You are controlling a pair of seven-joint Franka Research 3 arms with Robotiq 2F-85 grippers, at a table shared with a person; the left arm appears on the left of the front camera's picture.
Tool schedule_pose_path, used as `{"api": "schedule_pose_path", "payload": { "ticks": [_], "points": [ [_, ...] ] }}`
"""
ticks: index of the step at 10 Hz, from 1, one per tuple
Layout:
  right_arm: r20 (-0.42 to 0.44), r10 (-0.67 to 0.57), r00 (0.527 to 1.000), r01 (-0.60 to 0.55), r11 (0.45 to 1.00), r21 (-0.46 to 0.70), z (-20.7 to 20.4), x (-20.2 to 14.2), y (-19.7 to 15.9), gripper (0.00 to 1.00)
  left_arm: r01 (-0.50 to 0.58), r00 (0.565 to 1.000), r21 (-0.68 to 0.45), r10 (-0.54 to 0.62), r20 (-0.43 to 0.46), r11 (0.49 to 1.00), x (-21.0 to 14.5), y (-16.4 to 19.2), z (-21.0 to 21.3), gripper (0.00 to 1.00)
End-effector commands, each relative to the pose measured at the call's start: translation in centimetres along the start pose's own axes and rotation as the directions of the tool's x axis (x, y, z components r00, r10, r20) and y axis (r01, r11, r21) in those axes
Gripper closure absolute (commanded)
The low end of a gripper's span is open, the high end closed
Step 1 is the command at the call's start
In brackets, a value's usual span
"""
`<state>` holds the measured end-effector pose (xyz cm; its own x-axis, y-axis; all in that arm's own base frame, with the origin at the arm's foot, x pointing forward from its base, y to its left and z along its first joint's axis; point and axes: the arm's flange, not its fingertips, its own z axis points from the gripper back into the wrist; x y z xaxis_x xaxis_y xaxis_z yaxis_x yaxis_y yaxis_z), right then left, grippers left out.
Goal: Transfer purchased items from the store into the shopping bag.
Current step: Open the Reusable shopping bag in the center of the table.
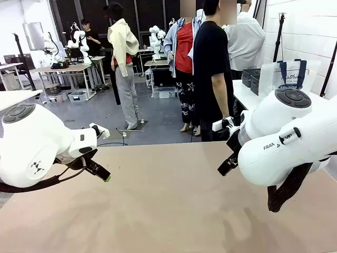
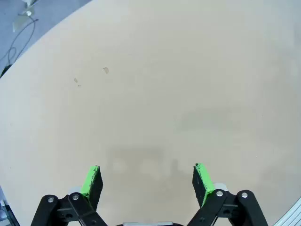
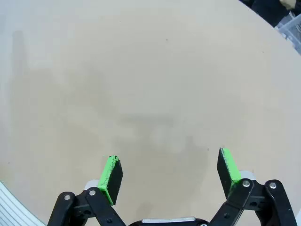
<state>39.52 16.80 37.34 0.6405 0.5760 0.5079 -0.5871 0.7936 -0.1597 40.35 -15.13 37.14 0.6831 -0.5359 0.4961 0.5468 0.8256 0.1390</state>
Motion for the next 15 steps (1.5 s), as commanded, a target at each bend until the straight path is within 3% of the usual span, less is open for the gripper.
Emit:
{"api": "schedule_pose_path", "payload": {
  "ticks": [1, 15],
  "points": [
    [0.0, 0.0, 1.0, 0.0, 1.0, 0.0, 0.0, 0.0, 0.0, 0.0, 0.0, 1.0, 0.0, 0.0, 0.0, 1.0, 0.0, 0.0, 0.0, 0.0],
    [0.0, 0.0, 1.0, 0.0, 1.0, 0.0, 0.0, 0.0, 0.0, 0.0, 0.0, 1.0, 0.0, 0.0, 0.0, 1.0, 0.0, 0.0, 0.0, 0.0]
  ]
}}
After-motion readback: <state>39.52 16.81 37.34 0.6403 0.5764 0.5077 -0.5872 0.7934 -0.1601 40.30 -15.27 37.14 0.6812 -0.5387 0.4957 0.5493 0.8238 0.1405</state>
